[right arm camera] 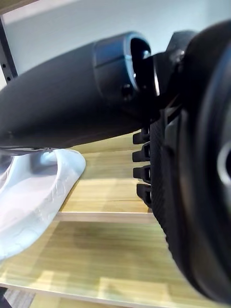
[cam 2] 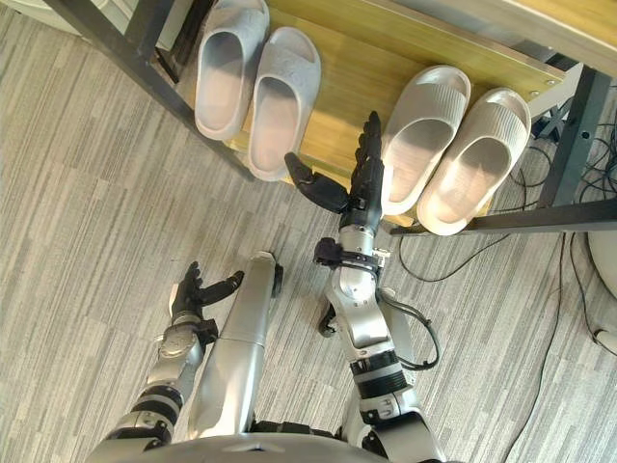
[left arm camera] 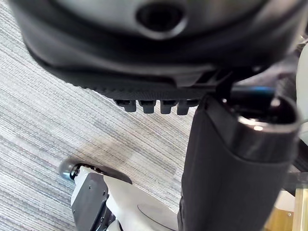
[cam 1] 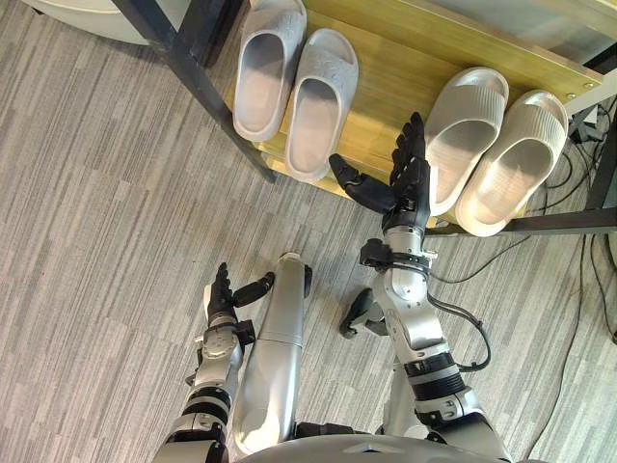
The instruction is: Organize the slippers on the shoe rack
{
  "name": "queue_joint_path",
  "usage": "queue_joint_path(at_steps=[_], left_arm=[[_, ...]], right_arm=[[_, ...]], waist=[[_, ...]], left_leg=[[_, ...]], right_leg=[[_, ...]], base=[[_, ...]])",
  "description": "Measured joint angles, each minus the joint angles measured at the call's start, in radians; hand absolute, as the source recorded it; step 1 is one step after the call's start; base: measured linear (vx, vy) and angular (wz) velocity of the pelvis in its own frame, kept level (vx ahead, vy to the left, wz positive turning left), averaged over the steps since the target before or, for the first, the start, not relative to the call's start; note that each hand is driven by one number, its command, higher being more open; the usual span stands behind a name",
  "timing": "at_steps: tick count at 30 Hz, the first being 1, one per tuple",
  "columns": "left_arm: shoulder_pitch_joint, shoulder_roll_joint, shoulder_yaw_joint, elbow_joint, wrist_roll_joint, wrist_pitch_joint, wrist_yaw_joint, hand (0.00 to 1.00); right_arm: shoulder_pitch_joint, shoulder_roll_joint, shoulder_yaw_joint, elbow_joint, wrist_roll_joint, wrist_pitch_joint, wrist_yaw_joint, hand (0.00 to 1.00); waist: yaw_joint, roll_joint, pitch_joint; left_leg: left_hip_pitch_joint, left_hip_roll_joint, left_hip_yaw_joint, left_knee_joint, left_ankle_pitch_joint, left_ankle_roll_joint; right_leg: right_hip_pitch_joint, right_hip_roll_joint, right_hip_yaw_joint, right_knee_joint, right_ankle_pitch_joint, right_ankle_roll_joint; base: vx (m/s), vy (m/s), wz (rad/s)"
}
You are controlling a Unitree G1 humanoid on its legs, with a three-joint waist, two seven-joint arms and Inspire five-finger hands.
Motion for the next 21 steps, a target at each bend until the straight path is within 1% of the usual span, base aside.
queue_joint_path(at_steps=[2, 4, 7, 10, 14, 15, 18, 21], left_arm=[[0.0, 0.004, 0.0, 0.007, 0.0, 0.0, 0.0, 1.0], [0.001, 0.004, 0.007, 0.007, 0.0, 0.0, -0.001, 1.0], [0.001, 0.002, 0.018, 0.009, 0.0, 0.0, -0.003, 1.0], [0.0, 0.002, 0.021, 0.014, 0.0, -0.002, -0.006, 1.0], [-0.001, 0.001, 0.022, 0.017, 0.0, -0.003, -0.007, 1.0], [-0.001, 0.0, 0.022, 0.017, 0.0, -0.006, -0.008, 1.0], [-0.003, -0.003, 0.022, 0.018, 0.0, -0.01, -0.008, 1.0], [-0.005, -0.006, 0.022, 0.018, 0.0, -0.01, -0.008, 1.0]], right_arm=[[-0.007, 0.001, 0.0, 0.03, 0.064, -0.03, 0.026, 1.0], [-0.019, 0.002, 0.0, 0.05, 0.095, -0.052, 0.047, 1.0], [-0.049, 0.002, 0.0, 0.08, 0.122, -0.065, 0.066, 1.0], [-0.092, 0.001, 0.004, 0.118, 0.144, -0.069, 0.081, 1.0], [-0.135, -0.005, 0.047, 0.152, 0.151, -0.063, 0.095, 1.0], [-0.157, -0.006, 0.077, 0.165, 0.177, -0.057, 0.106, 1.0], [-0.19, -0.006, 0.114, 0.188, 0.19, -0.046, 0.122, 1.0], [-0.201, -0.006, 0.113, 0.192, 0.219, -0.045, 0.121, 1.0]], waist=[[-0.001, -0.005, 0.0], [-0.001, -0.008, 0.002], [-0.003, -0.01, 0.003], [-0.002, -0.012, 0.003], [-0.001, -0.012, 0.003], [0.0, -0.012, 0.003], [0.004, -0.012, 0.003], [0.005, -0.011, 0.004]], left_leg=[[0.013, 0.001, 0.002, -0.012, 0.001, -0.002], [0.015, 0.002, 0.002, -0.015, 0.0, -0.002], [0.015, 0.001, 0.002, -0.016, 0.001, -0.002], [0.015, 0.001, 0.0, -0.016, 0.001, -0.003], [0.015, -0.001, -0.002, -0.018, 0.001, -0.003], [0.014, -0.002, -0.005, -0.018, 0.001, -0.004], [0.012, -0.008, -0.009, -0.019, 0.001, -0.005], [0.01, -0.016, -0.014, -0.018, 0.002, -0.005]], right_leg=[[0.01, 0.0, 0.0, -0.008, 0.0, 0.0], [0.014, 0.001, -0.001, -0.011, -0.001, 0.001], [0.015, 0.001, -0.003, -0.013, 0.0, 0.001], [0.017, 0.0, -0.006, -0.014, -0.001, 0.002], [0.018, -0.001, -0.009, -0.016, -0.001, 0.003], [0.019, -0.002, -0.012, -0.016, -0.001, 0.003], [0.022, -0.006, -0.017, -0.017, -0.001, 0.002], [0.025, -0.014, -0.023, -0.017, -0.002, 0.004]], base=[[0.0, 0.0, 0.0], [0.0, 0.0, 0.0], [0.01, 0.01, 0.0], [0.01, 0.037, 0.02], [0.01, 0.008, 0.01], [0.02, 0.026, 0.04], [0.02, 0.029, 0.06], [0.01, 0.044, 0.08]])
